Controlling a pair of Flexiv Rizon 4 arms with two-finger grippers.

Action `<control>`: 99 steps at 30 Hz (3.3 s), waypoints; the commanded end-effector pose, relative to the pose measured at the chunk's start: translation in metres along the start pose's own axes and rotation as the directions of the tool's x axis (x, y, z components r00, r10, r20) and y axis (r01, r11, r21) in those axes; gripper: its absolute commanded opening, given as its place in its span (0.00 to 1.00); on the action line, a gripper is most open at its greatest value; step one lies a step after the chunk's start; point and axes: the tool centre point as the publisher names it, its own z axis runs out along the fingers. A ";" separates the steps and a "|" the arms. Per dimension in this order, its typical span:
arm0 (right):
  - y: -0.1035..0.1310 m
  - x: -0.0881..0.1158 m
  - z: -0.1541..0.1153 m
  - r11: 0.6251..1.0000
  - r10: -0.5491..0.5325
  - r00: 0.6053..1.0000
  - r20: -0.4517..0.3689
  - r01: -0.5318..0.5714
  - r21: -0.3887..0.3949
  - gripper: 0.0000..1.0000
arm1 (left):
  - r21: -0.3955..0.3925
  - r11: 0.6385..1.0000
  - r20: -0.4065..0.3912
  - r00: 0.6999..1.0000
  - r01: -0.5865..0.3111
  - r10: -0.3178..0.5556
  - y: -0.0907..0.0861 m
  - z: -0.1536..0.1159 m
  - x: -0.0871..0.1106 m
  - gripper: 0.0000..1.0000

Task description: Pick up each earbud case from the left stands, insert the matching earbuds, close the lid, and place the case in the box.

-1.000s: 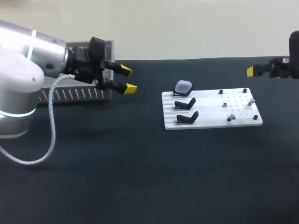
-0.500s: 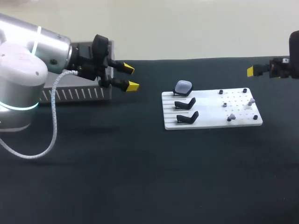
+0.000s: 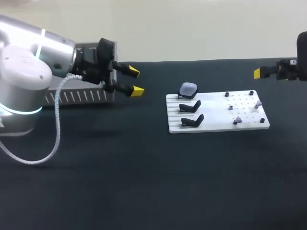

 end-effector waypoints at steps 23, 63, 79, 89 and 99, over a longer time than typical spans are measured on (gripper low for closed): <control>0.000 0.000 0.000 1.000 0.000 1.000 0.000 0.000 0.001 1.00 | 0.125 0.988 0.040 0.995 -0.097 0.092 0.027 0.071 0.000 1.00; 0.000 0.000 0.000 1.000 0.000 1.000 0.000 0.000 0.001 1.00 | 0.126 0.989 0.084 0.994 -0.078 0.068 0.040 0.133 0.007 0.62; 0.000 0.000 0.000 1.000 0.000 1.000 0.000 0.000 0.001 1.00 | 0.153 0.985 0.089 0.994 -0.083 0.070 0.048 0.147 0.003 0.50; 0.000 0.000 0.000 1.000 0.000 1.000 0.000 0.000 0.001 1.00 | 0.168 0.981 0.097 0.992 -0.097 0.081 0.046 0.151 0.000 0.50; 0.000 0.000 0.000 1.000 0.000 1.000 0.000 0.000 0.001 1.00 | 0.174 0.980 0.101 0.991 -0.101 0.084 0.044 0.157 0.000 0.48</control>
